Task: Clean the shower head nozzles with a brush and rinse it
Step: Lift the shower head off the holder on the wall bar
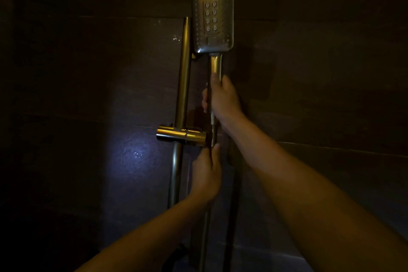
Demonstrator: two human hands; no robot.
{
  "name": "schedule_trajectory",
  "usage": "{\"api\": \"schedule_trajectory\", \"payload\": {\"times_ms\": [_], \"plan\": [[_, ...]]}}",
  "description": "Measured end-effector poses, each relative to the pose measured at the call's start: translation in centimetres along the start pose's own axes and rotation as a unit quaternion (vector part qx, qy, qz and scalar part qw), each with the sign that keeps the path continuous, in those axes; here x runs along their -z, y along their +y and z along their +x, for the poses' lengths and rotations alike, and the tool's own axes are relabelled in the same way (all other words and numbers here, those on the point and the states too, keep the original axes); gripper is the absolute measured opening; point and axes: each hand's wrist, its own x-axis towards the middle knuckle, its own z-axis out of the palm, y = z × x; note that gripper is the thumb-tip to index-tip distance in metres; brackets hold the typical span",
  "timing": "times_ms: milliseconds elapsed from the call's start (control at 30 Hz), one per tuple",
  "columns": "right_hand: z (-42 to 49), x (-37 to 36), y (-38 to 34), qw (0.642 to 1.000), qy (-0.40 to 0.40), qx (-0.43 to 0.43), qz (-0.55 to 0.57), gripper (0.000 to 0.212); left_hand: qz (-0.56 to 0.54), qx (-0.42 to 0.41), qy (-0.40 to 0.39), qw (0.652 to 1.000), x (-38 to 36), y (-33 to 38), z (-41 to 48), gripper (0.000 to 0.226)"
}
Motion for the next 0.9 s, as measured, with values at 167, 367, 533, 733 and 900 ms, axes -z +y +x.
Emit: {"api": "schedule_trajectory", "payload": {"times_ms": [167, 367, 533, 733, 900], "plan": [[-1.1, 3.3, 0.3, 0.998, -0.009, -0.037, 0.051, 0.025, -0.04, -0.015, -0.062, 0.997, -1.4, -0.1, -1.5, 0.026], [-5.7, 6.7, 3.3, 0.991, -0.008, -0.095, 0.093, 0.025, -0.07, 0.0, -0.13, 0.989, -2.4, -1.5, -4.5, 0.022], [-10.4, 7.7, 5.1, 0.981, 0.038, -0.158, 0.102, 0.025, -0.07, 0.011, -0.156, 0.985, -3.0, -2.4, -7.7, 0.02], [-17.1, 10.1, 6.7, 0.973, 0.085, -0.208, 0.054, 0.024, -0.12, 0.068, -0.223, 0.965, -4.3, -3.9, -14.0, 0.018], [-24.7, 13.1, 8.2, 0.948, 0.149, -0.275, 0.055, 0.026, -0.177, 0.212, -0.286, 0.917, -4.8, -3.7, -20.6, 0.013]]}}
